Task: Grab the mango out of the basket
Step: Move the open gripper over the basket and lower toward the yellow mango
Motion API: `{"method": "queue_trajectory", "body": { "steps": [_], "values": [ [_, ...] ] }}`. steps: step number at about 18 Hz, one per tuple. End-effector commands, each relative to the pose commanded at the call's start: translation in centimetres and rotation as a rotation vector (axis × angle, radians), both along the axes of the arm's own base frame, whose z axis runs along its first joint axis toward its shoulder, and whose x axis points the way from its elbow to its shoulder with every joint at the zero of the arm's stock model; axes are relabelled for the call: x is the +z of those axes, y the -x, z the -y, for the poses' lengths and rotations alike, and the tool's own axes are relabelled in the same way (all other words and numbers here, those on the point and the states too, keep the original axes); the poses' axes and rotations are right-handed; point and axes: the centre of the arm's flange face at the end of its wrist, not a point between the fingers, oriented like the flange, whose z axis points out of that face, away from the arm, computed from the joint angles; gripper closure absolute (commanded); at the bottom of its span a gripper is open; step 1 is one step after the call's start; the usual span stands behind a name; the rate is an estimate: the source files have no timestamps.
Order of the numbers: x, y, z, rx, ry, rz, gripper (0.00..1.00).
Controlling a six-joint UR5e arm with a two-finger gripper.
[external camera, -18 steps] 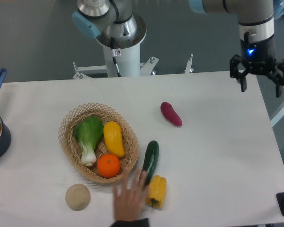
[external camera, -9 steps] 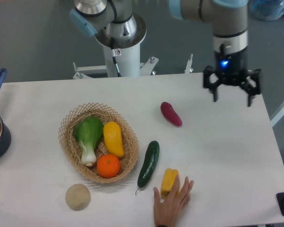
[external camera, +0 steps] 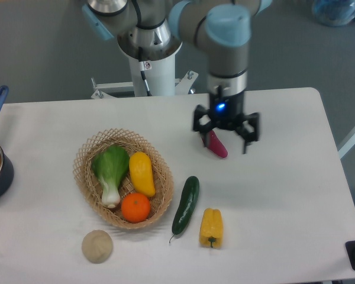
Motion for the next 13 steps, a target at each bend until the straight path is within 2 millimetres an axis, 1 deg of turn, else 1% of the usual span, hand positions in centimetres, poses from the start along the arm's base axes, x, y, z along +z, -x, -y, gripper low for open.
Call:
{"method": "queue_trajectory", "body": {
  "steps": [2, 3, 5, 6, 8, 9, 10, 12, 13],
  "values": [
    [-0.2, -2.4, -2.1, 0.001, -0.013, 0.028, 0.00],
    [-0.9, -3.3, -2.8, 0.011, -0.010, 0.047, 0.00],
    [-1.5, -3.9, -3.4, 0.088, -0.016, 0.087, 0.00],
    [-2.3, -4.6, -4.1, 0.092, -0.014, 0.109, 0.00],
    [-3.7, -4.9, -4.6, 0.086, 0.005, 0.129, 0.00],
    [-4.0, -5.3, -4.9, 0.078, 0.006, 0.137, 0.00],
    [-4.5, -6.2, -5.3, 0.058, 0.006, 0.154, 0.00],
    [-6.5, -6.7, -5.4, 0.048, 0.027, 0.180, 0.00],
    [-7.2, -6.8, -5.6, 0.045, 0.034, 0.187, 0.00]
  ]
}}
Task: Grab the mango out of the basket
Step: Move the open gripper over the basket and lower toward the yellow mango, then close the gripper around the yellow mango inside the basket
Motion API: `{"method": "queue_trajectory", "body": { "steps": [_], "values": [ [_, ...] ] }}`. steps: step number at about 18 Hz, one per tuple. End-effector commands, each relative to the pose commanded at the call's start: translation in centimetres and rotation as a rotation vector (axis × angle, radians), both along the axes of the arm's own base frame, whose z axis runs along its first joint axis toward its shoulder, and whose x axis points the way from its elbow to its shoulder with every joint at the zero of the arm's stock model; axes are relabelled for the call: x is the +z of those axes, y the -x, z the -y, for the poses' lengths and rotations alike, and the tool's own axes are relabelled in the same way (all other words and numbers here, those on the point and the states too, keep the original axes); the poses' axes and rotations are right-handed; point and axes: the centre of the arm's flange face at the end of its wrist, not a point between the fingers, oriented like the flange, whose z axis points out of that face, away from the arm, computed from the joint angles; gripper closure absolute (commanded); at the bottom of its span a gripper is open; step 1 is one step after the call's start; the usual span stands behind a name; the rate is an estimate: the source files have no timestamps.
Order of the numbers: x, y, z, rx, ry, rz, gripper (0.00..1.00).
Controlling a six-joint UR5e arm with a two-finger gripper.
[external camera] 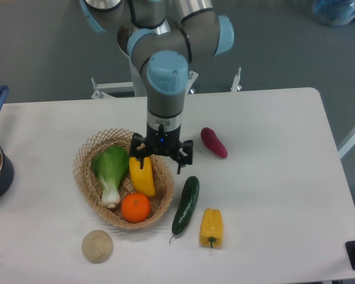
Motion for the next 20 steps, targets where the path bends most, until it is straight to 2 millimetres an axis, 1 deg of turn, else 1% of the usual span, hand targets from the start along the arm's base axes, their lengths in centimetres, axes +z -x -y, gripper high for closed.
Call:
{"method": "queue_trajectory", "body": {
  "steps": [4, 8, 11, 20],
  "values": [
    [-1.9, -1.4, -1.3, -0.035, 0.023, 0.022, 0.00],
    [-3.5, -1.7, -1.8, -0.041, 0.046, 0.042, 0.00],
    [-4.1, -2.1, -1.8, -0.047, 0.058, 0.047, 0.00],
    [-5.0, -2.2, -1.6, -0.046, 0.083, 0.057, 0.00]
  ]
}}
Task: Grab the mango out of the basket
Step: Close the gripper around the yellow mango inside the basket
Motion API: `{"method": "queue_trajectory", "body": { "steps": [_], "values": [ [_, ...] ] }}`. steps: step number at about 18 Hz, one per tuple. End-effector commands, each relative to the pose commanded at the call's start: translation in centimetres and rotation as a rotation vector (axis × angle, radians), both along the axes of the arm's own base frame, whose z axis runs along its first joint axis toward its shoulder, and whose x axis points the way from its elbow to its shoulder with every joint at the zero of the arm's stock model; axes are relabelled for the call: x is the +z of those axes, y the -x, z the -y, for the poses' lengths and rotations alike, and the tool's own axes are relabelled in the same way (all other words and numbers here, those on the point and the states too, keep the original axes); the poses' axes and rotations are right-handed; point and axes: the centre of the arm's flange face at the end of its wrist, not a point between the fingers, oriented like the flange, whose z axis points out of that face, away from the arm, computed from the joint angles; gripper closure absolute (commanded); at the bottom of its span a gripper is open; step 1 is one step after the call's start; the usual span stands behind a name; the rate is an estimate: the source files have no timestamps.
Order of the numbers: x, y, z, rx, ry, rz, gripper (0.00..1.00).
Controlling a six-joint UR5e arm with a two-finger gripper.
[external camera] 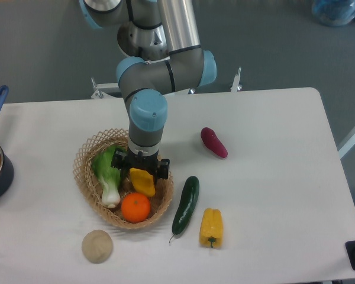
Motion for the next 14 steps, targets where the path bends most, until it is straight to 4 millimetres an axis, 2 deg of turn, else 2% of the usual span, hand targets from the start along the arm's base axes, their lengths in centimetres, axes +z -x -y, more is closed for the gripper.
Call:
{"method": "queue_trajectory", "body": {
  "steps": [4, 12, 13, 14],
  "values": [
    [-1.2, 0.0, 0.5, -0.001, 0.053, -0.025, 0.00],
    [-1.5, -0.3, 0.4, -0.006, 0.056, -0.022, 0.00],
    [-1.5, -0.3, 0.4, -0.006, 0.057, -0.021, 0.05],
    [-1.7, -0.2, 0.3, -0.006, 0.060, -0.021, 0.14]
  ]
}}
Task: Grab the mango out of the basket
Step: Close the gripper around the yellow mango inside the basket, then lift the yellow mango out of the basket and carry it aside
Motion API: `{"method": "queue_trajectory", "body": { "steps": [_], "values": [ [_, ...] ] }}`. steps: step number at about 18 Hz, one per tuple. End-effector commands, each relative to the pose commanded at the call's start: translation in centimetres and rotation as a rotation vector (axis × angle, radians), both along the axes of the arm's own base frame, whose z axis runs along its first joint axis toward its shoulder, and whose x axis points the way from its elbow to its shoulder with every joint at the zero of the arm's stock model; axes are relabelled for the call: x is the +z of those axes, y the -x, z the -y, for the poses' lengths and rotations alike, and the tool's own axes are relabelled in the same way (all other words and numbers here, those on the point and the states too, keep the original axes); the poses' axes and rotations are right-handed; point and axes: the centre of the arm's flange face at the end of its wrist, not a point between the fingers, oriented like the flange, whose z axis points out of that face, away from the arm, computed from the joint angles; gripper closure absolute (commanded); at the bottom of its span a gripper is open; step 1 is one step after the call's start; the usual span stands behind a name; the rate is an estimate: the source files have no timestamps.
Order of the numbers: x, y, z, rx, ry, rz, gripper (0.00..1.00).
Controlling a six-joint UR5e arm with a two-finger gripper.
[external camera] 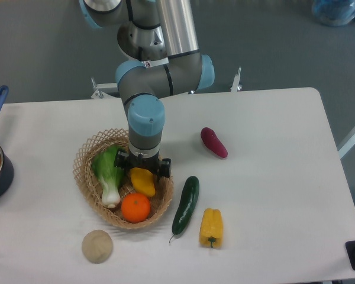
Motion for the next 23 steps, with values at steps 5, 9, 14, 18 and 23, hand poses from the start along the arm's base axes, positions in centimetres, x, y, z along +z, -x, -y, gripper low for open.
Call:
{"method": "queue_trajectory", "body": {
  "steps": [5, 9, 14, 18, 23],
  "values": [
    [0.1, 0.1, -0.3, -0.005, -0.004, -0.003, 0.41],
    [0.9, 0.3, -0.4, -0.014, -0.018, -0.012, 0.51],
    [3.5, 0.8, 0.0, -0.025, -0.059, -0.042, 0.52],
    [8.5, 1.2, -0.1, -0.029, -0.131, -0.112, 0.52],
    [17.1, 5.7, 1.0, 0.050, -0.253, -0.236, 0.52]
  ]
}}
